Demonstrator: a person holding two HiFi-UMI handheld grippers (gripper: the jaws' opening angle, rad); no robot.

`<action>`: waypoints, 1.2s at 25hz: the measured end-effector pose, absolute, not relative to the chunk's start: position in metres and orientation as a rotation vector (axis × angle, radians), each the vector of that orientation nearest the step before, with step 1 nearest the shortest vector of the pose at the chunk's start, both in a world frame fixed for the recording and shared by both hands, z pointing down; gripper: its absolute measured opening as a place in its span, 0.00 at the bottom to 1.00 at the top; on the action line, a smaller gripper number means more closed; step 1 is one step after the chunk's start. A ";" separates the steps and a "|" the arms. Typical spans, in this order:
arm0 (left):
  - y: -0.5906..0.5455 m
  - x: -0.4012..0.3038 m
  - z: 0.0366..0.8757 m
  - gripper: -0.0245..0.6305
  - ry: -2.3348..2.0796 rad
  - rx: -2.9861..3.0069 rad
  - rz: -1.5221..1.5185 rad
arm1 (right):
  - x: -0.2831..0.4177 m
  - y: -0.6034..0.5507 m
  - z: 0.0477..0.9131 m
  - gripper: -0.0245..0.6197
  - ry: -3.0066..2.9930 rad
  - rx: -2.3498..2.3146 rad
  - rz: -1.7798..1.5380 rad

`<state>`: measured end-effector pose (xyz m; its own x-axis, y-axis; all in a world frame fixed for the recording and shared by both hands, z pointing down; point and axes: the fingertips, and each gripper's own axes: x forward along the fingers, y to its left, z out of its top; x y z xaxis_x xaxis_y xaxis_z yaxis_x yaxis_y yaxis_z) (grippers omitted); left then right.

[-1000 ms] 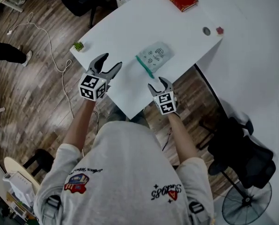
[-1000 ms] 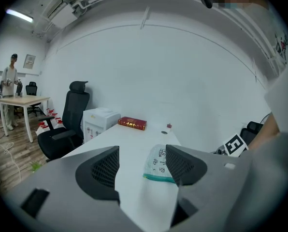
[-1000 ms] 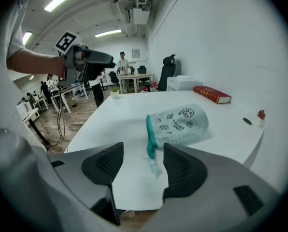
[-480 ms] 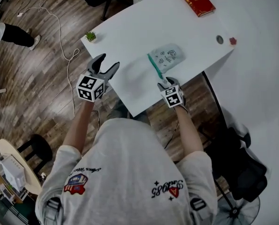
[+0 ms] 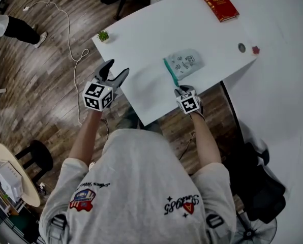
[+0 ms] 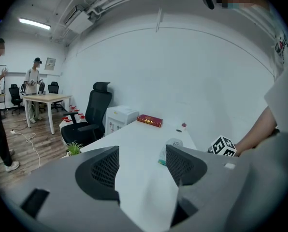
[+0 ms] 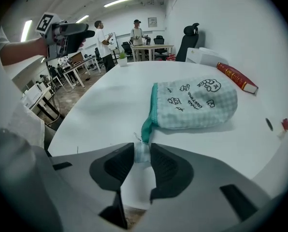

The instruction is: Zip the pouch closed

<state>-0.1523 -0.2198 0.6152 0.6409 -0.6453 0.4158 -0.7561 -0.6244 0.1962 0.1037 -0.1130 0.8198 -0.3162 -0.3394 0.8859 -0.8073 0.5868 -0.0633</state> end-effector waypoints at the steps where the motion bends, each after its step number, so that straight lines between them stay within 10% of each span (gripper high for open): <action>1: -0.219 -0.151 0.614 0.49 -1.113 2.512 0.436 | 0.103 -0.113 0.819 0.20 -1.898 0.923 0.645; 5: -0.217 -0.147 0.612 0.49 -1.097 2.522 0.435 | 0.100 -0.105 0.820 0.08 -1.878 0.917 0.677; 30: -0.222 -0.103 0.576 0.49 -0.928 2.663 0.401 | 0.113 -0.144 0.708 0.06 -2.070 1.205 0.644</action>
